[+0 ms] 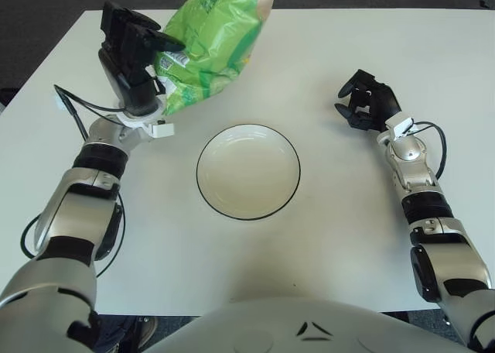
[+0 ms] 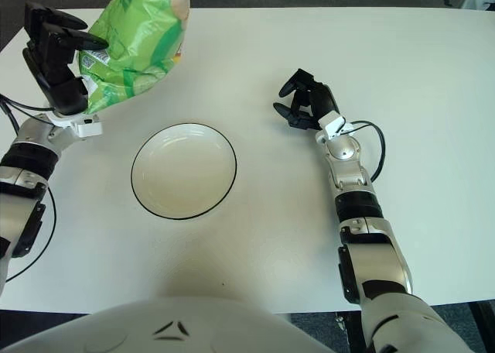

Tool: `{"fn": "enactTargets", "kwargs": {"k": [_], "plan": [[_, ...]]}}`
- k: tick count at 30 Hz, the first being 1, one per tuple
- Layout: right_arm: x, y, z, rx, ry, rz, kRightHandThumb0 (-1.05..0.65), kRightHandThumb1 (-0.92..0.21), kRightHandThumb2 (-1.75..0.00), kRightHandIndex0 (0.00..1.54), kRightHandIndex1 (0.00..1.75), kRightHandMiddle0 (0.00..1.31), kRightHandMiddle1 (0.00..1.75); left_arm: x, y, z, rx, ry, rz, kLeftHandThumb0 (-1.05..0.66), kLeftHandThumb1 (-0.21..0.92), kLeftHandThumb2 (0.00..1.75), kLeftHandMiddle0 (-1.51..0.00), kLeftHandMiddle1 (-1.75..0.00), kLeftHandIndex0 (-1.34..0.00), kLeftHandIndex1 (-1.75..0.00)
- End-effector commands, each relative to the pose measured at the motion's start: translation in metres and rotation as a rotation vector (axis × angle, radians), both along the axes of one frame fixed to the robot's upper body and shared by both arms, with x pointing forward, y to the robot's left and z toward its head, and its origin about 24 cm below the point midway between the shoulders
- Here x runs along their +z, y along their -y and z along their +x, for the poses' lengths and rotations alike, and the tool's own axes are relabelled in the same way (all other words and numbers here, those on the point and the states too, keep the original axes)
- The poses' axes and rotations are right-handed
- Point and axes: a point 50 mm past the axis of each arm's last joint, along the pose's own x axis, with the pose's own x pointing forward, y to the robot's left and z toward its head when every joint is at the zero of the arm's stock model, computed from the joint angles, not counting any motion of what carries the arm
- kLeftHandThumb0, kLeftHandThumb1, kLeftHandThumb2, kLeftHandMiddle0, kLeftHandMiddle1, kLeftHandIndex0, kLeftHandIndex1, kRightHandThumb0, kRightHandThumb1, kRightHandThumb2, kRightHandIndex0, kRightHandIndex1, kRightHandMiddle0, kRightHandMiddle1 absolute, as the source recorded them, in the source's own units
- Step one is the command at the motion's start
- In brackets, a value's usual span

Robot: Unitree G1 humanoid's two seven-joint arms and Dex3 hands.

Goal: Put the snack into the plate.

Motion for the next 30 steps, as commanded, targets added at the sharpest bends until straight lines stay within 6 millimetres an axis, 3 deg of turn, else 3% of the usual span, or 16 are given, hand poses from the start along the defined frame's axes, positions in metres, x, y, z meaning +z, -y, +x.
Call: {"fn": "enactTargets", "kwargs": {"k": [1, 9, 10, 12, 15, 21, 30], "plan": [[-0.07, 0.003, -0.024, -0.004, -0.323, -0.049, -0.38, -0.8, -0.46, 0.81, 1.75, 0.5, 1.49, -0.003, 0.0, -0.007, -0.036, 0.016, 0.043, 0.43, 0.43, 1.16, -0.51, -1.75, -0.77, -1.75], [-0.07, 0.003, -0.024, 0.0, -0.322, -0.052, -0.38, -0.81, -0.45, 0.81, 1.75, 0.5, 1.48, -0.004, 0.009, -0.025, -0.209, 0.026, 0.241, 0.43, 0.43, 1.16, -0.51, -1.75, -0.77, -1.75], [-0.07, 0.003, -0.024, 0.0, -0.322, -0.053, -0.38, -0.81, -0.45, 0.81, 1.75, 0.5, 1.48, -0.004, 0.01, -0.026, -0.231, 0.017, 0.26, 0.24, 0.51, 0.98, -0.68, -1.75, -0.79, -1.75], [-0.07, 0.003, -0.024, 0.001, -0.322, -0.053, -0.38, -0.81, -0.44, 0.8, 1.75, 0.5, 1.48, -0.004, 0.013, -0.027, -0.275, -0.019, 0.293, 0.07, 0.64, 0.71, -0.83, -1.75, -0.81, -1.75], [-0.07, 0.002, -0.024, 0.002, -0.322, -0.054, -0.38, -0.82, -0.44, 0.8, 1.75, 0.5, 1.48, -0.003, 0.015, -0.028, -0.334, -0.064, 0.333, -0.05, 0.74, 0.51, -0.93, -1.75, -0.82, -1.75], [-0.069, 0.002, -0.024, 0.004, -0.321, -0.055, -0.38, -0.82, -0.43, 0.8, 1.75, 0.5, 1.48, -0.001, 0.015, -0.031, -0.433, -0.15, 0.419, -0.12, 0.82, 0.35, -0.91, -1.75, -0.82, -1.75], [-0.069, 0.002, -0.024, 0.004, -0.32, -0.057, -0.38, -0.83, -0.42, 0.79, 1.75, 0.5, 1.47, -0.002, 0.013, -0.037, -0.502, -0.196, 0.454, -0.12, 0.84, 0.32, -0.89, -1.75, -0.81, -1.75]]}}
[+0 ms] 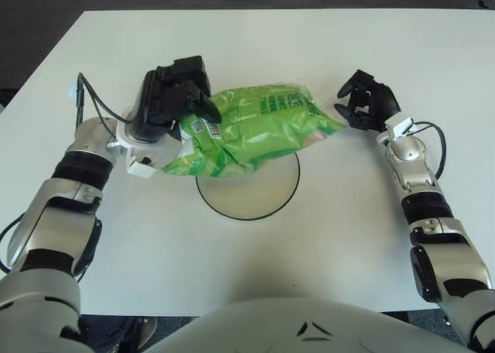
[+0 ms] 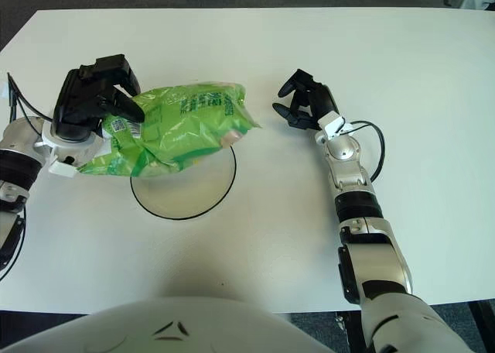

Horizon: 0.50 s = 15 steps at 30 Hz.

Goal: Put the snack into the plate.

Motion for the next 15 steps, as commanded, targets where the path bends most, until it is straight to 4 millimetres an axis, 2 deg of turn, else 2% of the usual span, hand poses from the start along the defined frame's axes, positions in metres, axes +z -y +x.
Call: {"fn": "enactTargets", "kwargs": {"k": [1, 11, 12, 13, 14, 15], "plan": [[-0.069, 0.003, -0.024, -0.002, -0.318, -0.056, -0.38, -0.83, -0.42, 0.79, 1.75, 0.5, 1.47, 0.003, -0.005, -0.001, 0.007, -0.008, -0.017, -0.12, 0.84, 0.31, -0.89, -1.75, -0.81, -1.75], [-0.069, 0.003, -0.024, -0.002, -0.318, -0.056, -0.38, -0.83, -0.4, 0.79, 1.75, 0.5, 1.47, 0.004, -0.005, -0.001, 0.001, -0.018, -0.018, -0.12, 0.85, 0.3, -0.89, -1.75, -0.81, -1.75], [-0.069, 0.003, -0.024, -0.001, -0.317, -0.058, -0.38, -0.83, -0.4, 0.79, 1.75, 0.5, 1.47, -0.008, -0.004, 0.005, 0.041, -0.097, 0.201, -0.12, 0.85, 0.3, -0.89, -1.75, -0.81, -1.75], [-0.069, 0.003, -0.024, -0.001, -0.315, -0.06, -0.38, -0.83, -0.4, 0.79, 1.75, 0.5, 1.47, -0.018, -0.006, 0.01, 0.074, -0.158, 0.368, -0.19, 0.85, 0.27, -0.79, -1.62, -0.74, -1.62], [-0.069, 0.003, -0.024, 0.0, -0.314, -0.061, -0.38, -0.83, -0.4, 0.79, 1.75, 0.5, 1.47, -0.024, -0.009, 0.012, 0.098, -0.201, 0.481, -0.3, 0.86, 0.2, -0.68, -1.4, -0.66, -1.39], [-0.069, 0.003, -0.024, 0.0, -0.313, -0.062, -0.38, -0.83, -0.4, 0.79, 1.75, 0.5, 1.47, -0.025, -0.003, 0.011, 0.072, -0.198, 0.499, -0.36, 0.88, 0.13, -0.61, -1.25, -0.61, -1.23]]}}
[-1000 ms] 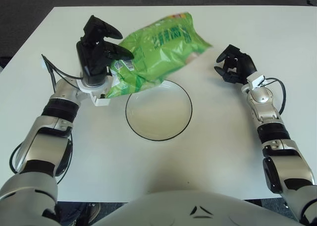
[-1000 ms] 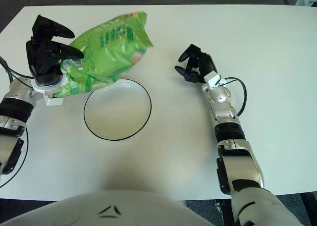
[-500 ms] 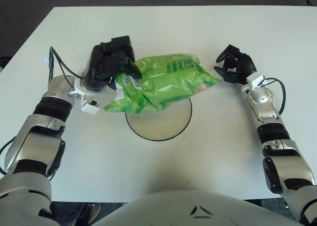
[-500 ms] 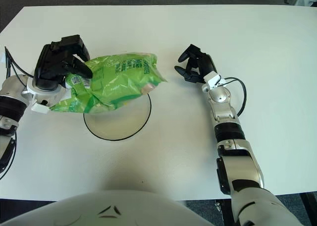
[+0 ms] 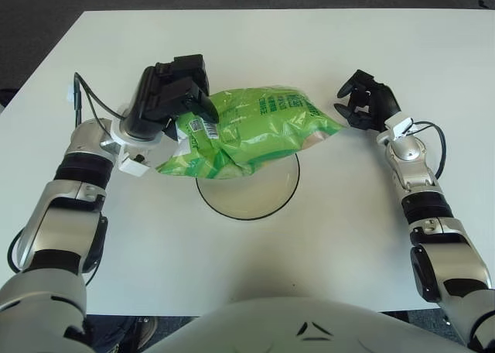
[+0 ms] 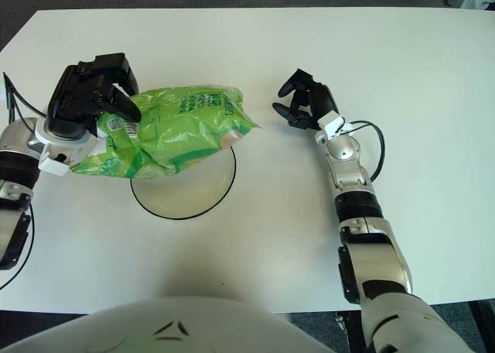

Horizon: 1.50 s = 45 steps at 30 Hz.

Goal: Put the snack into the plate.

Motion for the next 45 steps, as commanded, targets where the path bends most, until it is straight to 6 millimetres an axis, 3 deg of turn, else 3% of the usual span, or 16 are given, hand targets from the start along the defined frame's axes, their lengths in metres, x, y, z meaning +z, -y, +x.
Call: {"fn": "enactTargets", "kwargs": {"k": [1, 3, 5, 7, 10, 16, 22, 28, 36, 45], "plan": [[-0.073, 0.004, -0.025, -0.005, -0.332, -0.062, -0.38, -0.83, -0.4, 0.79, 1.75, 0.5, 1.47, -0.021, 0.001, 0.005, 0.037, -0.119, 0.354, -0.36, 0.87, 0.11, -0.59, -1.12, -0.6, -1.14], [-0.073, 0.004, -0.025, -0.005, -0.332, -0.063, -0.38, -0.84, -0.4, 0.79, 1.75, 0.5, 1.47, -0.018, 0.006, 0.004, 0.015, -0.112, 0.333, -0.36, 0.85, 0.05, -0.58, -0.61, -0.56, -0.74], [-0.073, 0.004, -0.025, -0.004, -0.331, -0.063, -0.38, -0.84, -0.4, 0.79, 1.75, 0.5, 1.47, -0.019, 0.007, 0.005, 0.022, -0.128, 0.348, -0.36, 0.84, 0.02, -0.56, -0.33, -0.54, -0.5], [-0.073, 0.004, -0.025, -0.004, -0.331, -0.064, -0.38, -0.84, -0.4, 0.79, 1.75, 0.5, 1.47, -0.021, 0.006, 0.006, 0.024, -0.158, 0.381, -0.36, 0.82, 0.01, -0.45, -0.14, -0.5, -0.28], [-0.073, 0.004, -0.025, -0.004, -0.331, -0.065, -0.38, -0.84, -0.4, 0.79, 1.75, 0.5, 1.47, -0.025, 0.002, 0.008, 0.013, -0.213, 0.442, -0.36, 0.82, 0.01, -0.31, -0.04, -0.46, -0.15], [-0.073, 0.004, -0.025, -0.004, -0.331, -0.067, -0.38, -0.84, -0.39, 0.79, 1.75, 0.5, 1.47, -0.025, -0.007, 0.011, -0.01, -0.336, 0.517, -0.37, 0.84, 0.01, -0.1, 0.0, -0.42, -0.07], [-0.073, 0.004, -0.025, -0.002, -0.331, -0.068, -0.38, -0.84, -0.39, 0.79, 1.75, 0.5, 1.47, -0.022, -0.005, 0.014, -0.003, -0.479, 0.497, -0.41, 0.86, 0.02, -0.01, 0.0, -0.37, -0.03], [-0.073, 0.005, -0.025, -0.003, -0.332, -0.071, -0.38, -0.84, -0.39, 0.78, 1.75, 0.5, 1.47, -0.024, 0.0, 0.02, -0.046, -0.603, 0.429, -0.42, 0.87, 0.02, 0.0, 0.0, -0.35, -0.01], [-0.073, 0.004, -0.025, -0.003, -0.331, -0.076, -0.38, -0.84, -0.39, 0.78, 1.75, 0.5, 1.47, -0.027, -0.001, 0.029, -0.316, -0.982, 0.309, -0.51, 0.91, 0.02, 0.0, 0.0, -0.29, 0.0], [-0.072, 0.004, -0.025, -0.002, -0.331, -0.079, -0.38, -0.84, -0.39, 0.78, 1.75, 0.5, 1.47, -0.017, -0.021, 0.017, -0.455, -0.953, 0.062, -0.53, 0.92, 0.11, -0.09, -0.03, -0.27, 0.0]]}}
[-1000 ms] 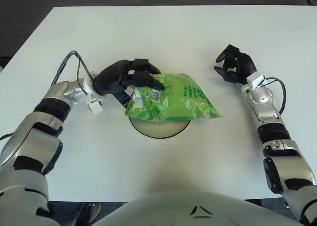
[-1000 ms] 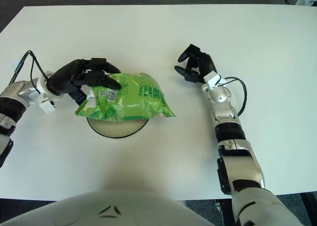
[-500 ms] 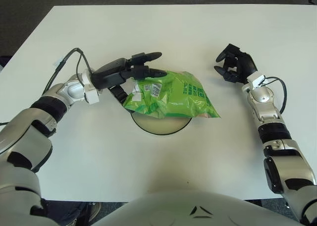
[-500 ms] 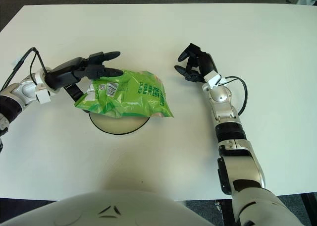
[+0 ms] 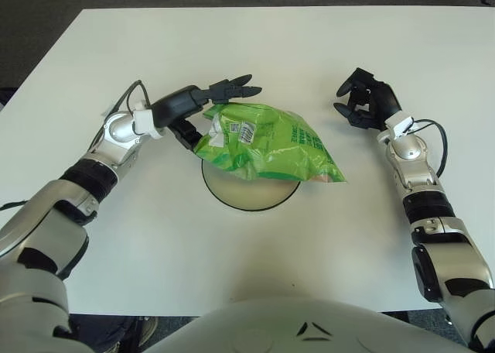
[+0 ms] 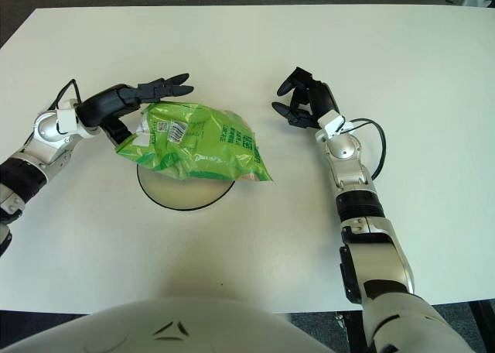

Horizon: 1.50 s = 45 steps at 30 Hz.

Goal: Put the snack into the plate.

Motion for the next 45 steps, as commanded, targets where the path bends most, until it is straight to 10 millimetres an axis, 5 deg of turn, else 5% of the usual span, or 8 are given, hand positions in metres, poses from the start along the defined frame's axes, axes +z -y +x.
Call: {"fn": "enactTargets", "kwargs": {"k": [1, 16, 22, 36, 41, 44, 45], "plan": [[-0.078, 0.007, -0.025, -0.024, -0.356, -0.065, -0.38, -0.84, -0.39, 0.78, 1.75, 0.5, 1.47, 0.007, -0.021, -0.017, -0.111, -0.117, -0.329, -0.52, 0.92, 0.13, -0.11, -0.03, -0.27, 0.0], [-0.078, 0.007, -0.025, -0.022, -0.359, -0.072, -0.38, -0.85, -0.38, 0.78, 1.75, 0.5, 1.47, 0.038, -0.055, -0.055, 0.084, 0.224, -0.428, -0.37, 0.92, 0.14, -0.17, -0.01, -0.33, -0.02], [-0.078, 0.007, -0.025, -0.022, -0.363, -0.075, -0.38, -0.85, -0.38, 0.78, 1.75, 0.5, 1.47, 0.029, -0.059, -0.049, 0.129, 0.216, -0.414, -0.32, 0.92, 0.13, -0.15, 0.0, -0.34, -0.03], [-0.078, 0.008, -0.025, -0.02, -0.372, -0.082, -0.38, -0.85, -0.38, 0.78, 1.75, 0.51, 1.46, 0.02, -0.065, -0.044, 0.21, 0.493, -0.455, -0.28, 0.92, 0.11, -0.12, 0.0, -0.34, -0.02], [-0.078, 0.008, -0.025, -0.019, -0.374, -0.083, -0.38, -0.85, -0.37, 0.78, 1.75, 0.51, 1.46, 0.035, -0.064, -0.023, 0.143, 0.513, -0.531, -0.27, 0.92, 0.1, -0.13, -0.01, -0.37, -0.03], [-0.078, 0.009, -0.025, -0.019, -0.375, -0.083, -0.38, -0.85, -0.37, 0.77, 1.75, 0.51, 1.46, 0.039, -0.059, -0.015, 0.111, 0.531, -0.536, -0.25, 0.92, 0.1, -0.21, -0.01, -0.51, -0.09], [-0.078, 0.009, -0.025, -0.019, -0.375, -0.082, -0.38, -0.85, -0.37, 0.77, 1.75, 0.51, 1.46, 0.038, -0.055, -0.011, 0.101, 0.517, -0.542, -0.29, 0.92, 0.15, -0.32, -0.04, -0.5, -0.57]]}}
